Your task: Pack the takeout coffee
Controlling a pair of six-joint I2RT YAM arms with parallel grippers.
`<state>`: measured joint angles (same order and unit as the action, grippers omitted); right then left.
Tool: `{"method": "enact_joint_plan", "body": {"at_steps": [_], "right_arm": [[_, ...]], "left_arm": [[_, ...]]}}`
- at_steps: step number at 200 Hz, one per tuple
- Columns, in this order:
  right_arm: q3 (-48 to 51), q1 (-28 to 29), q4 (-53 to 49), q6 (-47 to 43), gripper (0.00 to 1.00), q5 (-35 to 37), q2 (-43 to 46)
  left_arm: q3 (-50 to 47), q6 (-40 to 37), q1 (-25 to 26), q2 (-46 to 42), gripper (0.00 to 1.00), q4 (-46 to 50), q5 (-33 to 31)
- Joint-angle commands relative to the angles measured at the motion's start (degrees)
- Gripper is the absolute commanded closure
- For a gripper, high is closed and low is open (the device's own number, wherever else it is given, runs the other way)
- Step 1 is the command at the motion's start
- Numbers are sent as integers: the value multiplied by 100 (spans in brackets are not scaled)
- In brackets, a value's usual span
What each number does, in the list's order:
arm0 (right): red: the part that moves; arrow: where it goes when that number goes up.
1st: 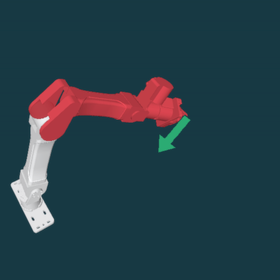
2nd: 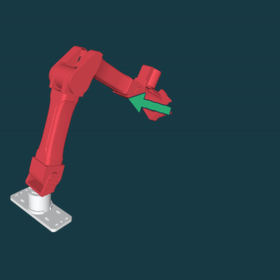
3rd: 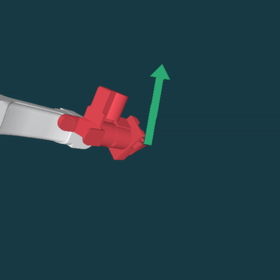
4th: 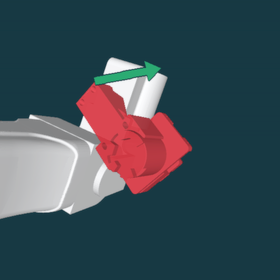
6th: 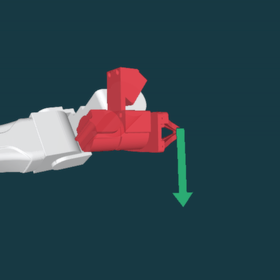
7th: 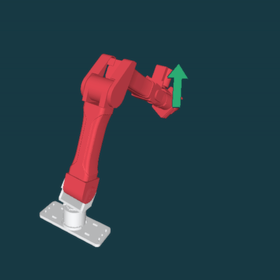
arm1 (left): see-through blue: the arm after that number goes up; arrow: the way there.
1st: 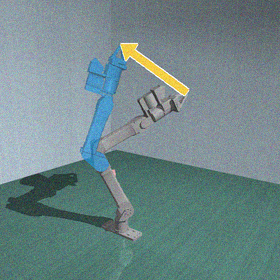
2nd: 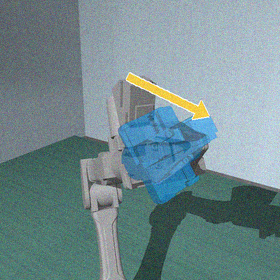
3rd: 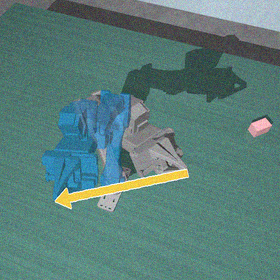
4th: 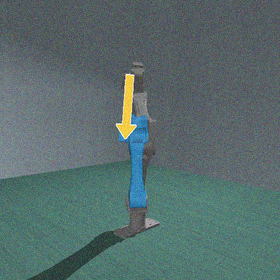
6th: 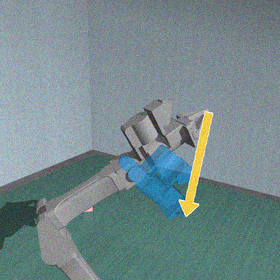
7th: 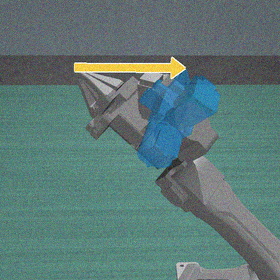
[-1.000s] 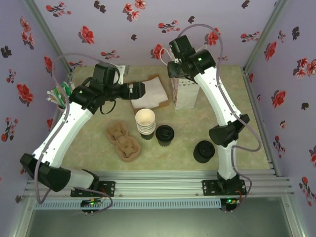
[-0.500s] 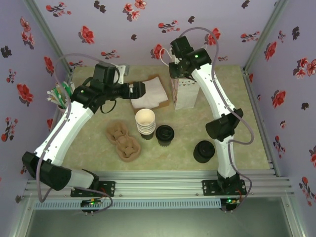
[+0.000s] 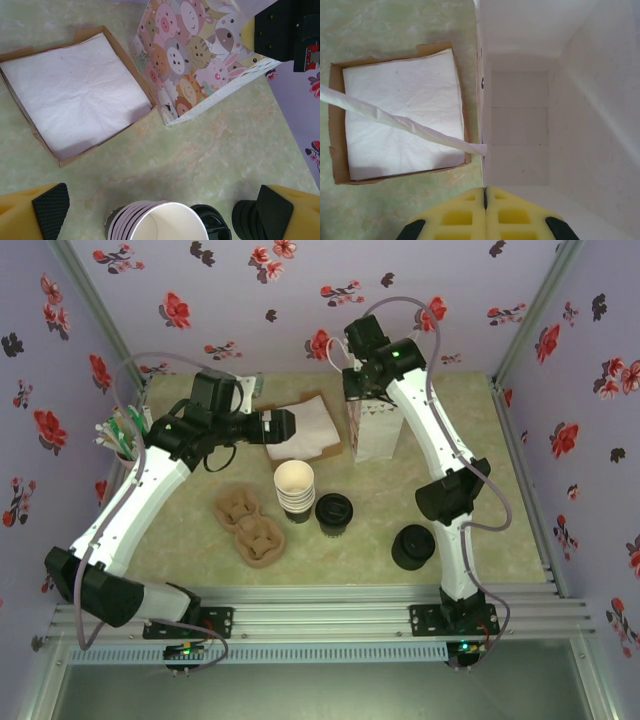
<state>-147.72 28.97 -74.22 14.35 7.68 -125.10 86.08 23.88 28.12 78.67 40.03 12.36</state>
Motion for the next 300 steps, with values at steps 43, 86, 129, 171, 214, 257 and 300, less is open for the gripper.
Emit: {"method": "enact_joint_plan", "body": {"at_steps": [43,86,129,171,214,257,300], "right_arm": [[484,183,-670,415,100,680,902],[1840,557,-442,862,100,1112,1758],[2617,974,-331,1145,100,1527,2319],[3134,1235,-340,1340,100,1754,2656],[3545,1471,-329,1483,100,1866,2946],[3901,1531,-304,1492,100,1855,3173],[3984,1536,-181,1426,82,1714,3360]], "left_arm": [[-222,195,-44,-415,1,-134,288],[-516,343,-18,-591,1,-210,407],[-805,440,69,-803,1,-224,404],[-988,495,125,-1014,1,-189,401],[-1101,544,193,-1126,2,-163,390],[-1144,563,247,-1158,1,-165,355],[-1268,678,273,-1287,1,-166,216]]}}
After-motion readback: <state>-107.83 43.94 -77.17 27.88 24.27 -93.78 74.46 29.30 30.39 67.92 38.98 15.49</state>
